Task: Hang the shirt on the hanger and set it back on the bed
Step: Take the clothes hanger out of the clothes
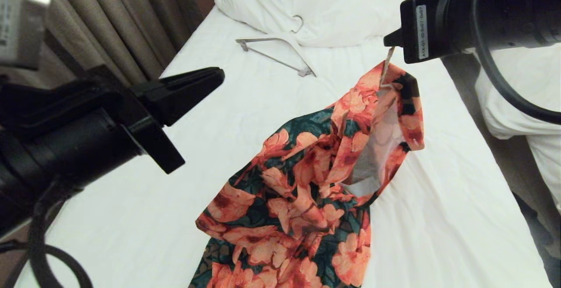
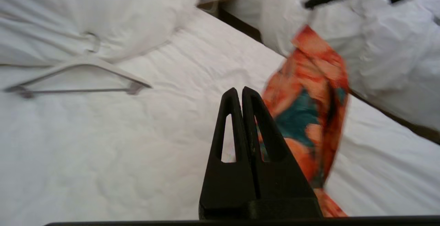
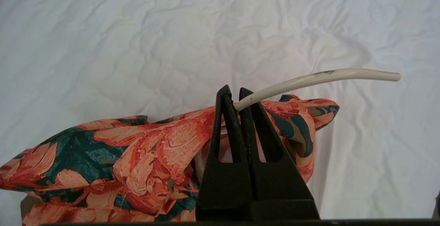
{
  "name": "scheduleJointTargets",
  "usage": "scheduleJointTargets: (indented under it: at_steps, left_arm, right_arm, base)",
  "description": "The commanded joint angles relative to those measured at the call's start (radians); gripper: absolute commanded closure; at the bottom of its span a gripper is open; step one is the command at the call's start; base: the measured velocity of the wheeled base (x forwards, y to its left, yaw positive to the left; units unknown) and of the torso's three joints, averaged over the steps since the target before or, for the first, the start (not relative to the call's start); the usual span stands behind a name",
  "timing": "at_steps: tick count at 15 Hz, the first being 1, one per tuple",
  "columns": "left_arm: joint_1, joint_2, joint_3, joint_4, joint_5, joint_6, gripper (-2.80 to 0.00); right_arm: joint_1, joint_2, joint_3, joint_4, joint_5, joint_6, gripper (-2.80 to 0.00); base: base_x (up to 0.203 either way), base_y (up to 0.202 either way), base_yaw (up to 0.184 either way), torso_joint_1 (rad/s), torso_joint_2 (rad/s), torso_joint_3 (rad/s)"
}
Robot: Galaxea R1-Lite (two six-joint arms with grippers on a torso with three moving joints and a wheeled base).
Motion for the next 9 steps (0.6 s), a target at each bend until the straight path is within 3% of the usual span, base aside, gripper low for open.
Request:
scheduleJointTargets:
  at_steps: [1,4,9]
  left_arm:
    - [0.056,-0.1,0.022,0.008,0.01,-0.017,0.0]
    - [0.202,-0.211,0.081,0.102,0.023,-0.118,0.0]
    - [0.348,-0.504,0.207,0.31,0.029,-0.32,0.0]
  right_arm:
    - [0.001,-0.022,0.003,0.005,-0.002,-0.008,0.0]
    - [0.004,-0.068,0.018,0.007,0.0,-0.013,0.0]
    - [-0.01,-0.121,0.016,0.009,-0.001,-0.037,0.0]
  base:
    - [0.0,0.0,0.0,0.0,0.0,0.0]
    - [0.0,0.0,0.0,0.022,-0.11,-0.068]
    - [0.0,0.0,0.0,0.128,-0.45,-0.319]
